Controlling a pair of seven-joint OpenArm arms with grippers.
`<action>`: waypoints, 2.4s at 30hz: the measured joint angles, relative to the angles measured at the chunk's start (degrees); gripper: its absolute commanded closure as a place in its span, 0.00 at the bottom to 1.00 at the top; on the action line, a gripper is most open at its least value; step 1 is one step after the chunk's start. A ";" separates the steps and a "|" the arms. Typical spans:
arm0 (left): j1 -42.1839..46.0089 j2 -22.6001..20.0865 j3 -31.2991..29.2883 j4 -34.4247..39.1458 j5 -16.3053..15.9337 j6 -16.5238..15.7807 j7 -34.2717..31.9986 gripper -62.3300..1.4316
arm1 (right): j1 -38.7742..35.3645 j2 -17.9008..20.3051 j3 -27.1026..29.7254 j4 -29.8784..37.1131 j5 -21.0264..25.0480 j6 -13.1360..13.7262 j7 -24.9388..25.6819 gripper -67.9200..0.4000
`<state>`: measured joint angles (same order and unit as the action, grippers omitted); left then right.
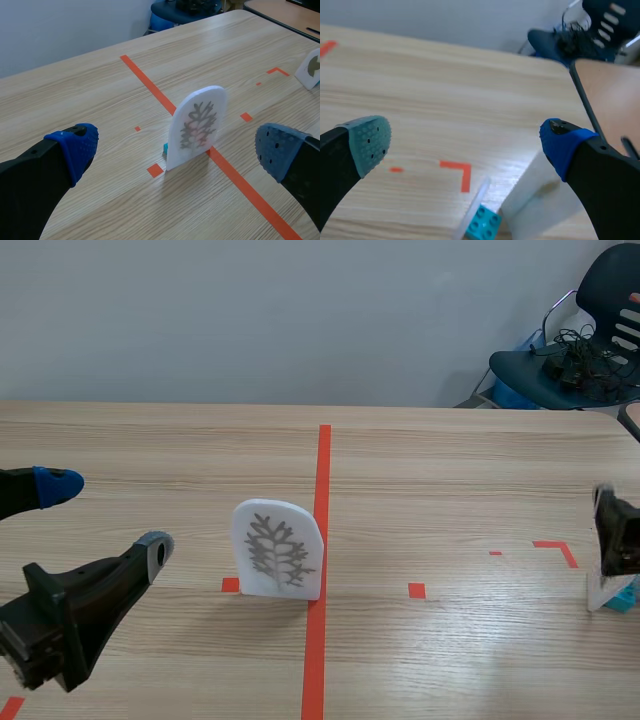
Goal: Do the leaf sorting experiment
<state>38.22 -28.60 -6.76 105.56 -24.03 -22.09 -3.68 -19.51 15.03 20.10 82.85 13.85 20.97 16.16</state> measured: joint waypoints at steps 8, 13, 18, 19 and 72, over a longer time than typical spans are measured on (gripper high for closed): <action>0.00 0.00 0.00 0.00 0.00 0.00 0.00 0.00 | -6.25 0.07 1.55 21.70 9.68 5.73 -11.74 0.00; -2.51 0.00 0.22 -0.20 0.50 -0.44 6.38 0.00 | -9.20 0.04 1.53 27.91 13.90 10.32 -18.03 0.00; -10.21 0.00 3.76 -4.72 2.47 -1.60 6.93 0.00 | -10.38 0.04 1.53 28.02 16.68 12.50 -20.41 0.00; -12.04 0.00 5.09 -6.80 3.91 -2.08 6.93 0.00 | -10.58 0.07 1.53 27.96 16.85 12.48 -20.79 0.00; -29.38 -3.52 -1.18 -30.69 -6.45 6.60 -0.48 0.89 | -10.71 -0.09 1.53 27.12 18.95 12.92 -25.46 0.00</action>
<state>8.84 -32.12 -7.94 74.87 -30.48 -15.49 -4.16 -30.22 14.94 21.63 109.97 32.80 33.89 -9.30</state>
